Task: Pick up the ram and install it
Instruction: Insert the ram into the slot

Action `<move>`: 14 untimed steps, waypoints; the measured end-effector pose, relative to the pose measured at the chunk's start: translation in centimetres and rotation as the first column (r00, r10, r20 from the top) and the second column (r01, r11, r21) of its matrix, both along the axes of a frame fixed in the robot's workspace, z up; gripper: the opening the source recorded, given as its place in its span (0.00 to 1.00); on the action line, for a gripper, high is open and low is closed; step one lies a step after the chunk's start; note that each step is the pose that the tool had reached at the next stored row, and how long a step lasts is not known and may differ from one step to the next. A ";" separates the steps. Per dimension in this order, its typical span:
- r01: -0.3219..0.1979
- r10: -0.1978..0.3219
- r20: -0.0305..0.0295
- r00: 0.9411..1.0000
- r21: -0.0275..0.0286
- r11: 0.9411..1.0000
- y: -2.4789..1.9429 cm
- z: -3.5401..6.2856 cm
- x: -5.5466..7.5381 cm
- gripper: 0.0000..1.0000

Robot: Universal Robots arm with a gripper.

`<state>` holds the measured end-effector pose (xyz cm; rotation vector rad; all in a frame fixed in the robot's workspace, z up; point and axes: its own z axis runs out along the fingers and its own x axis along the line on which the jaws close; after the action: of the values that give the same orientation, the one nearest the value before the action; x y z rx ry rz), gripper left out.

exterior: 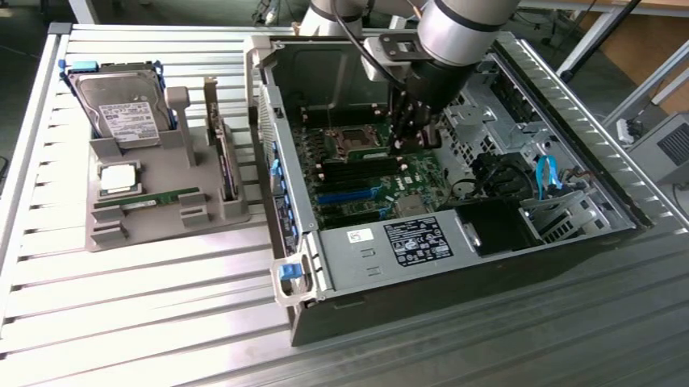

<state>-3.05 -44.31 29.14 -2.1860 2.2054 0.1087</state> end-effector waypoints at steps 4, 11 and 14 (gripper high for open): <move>0.000 0.000 0.000 1.000 0.000 1.000 0.00 -0.41 -0.3 0.12; 0.000 0.000 0.000 1.000 0.000 1.000 0.43 -1.55 -0.6 0.12; 0.000 0.000 0.000 1.000 0.000 1.000 0.78 -1.91 -0.7 0.12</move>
<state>-3.79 -43.52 27.23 -2.1863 2.2049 0.1088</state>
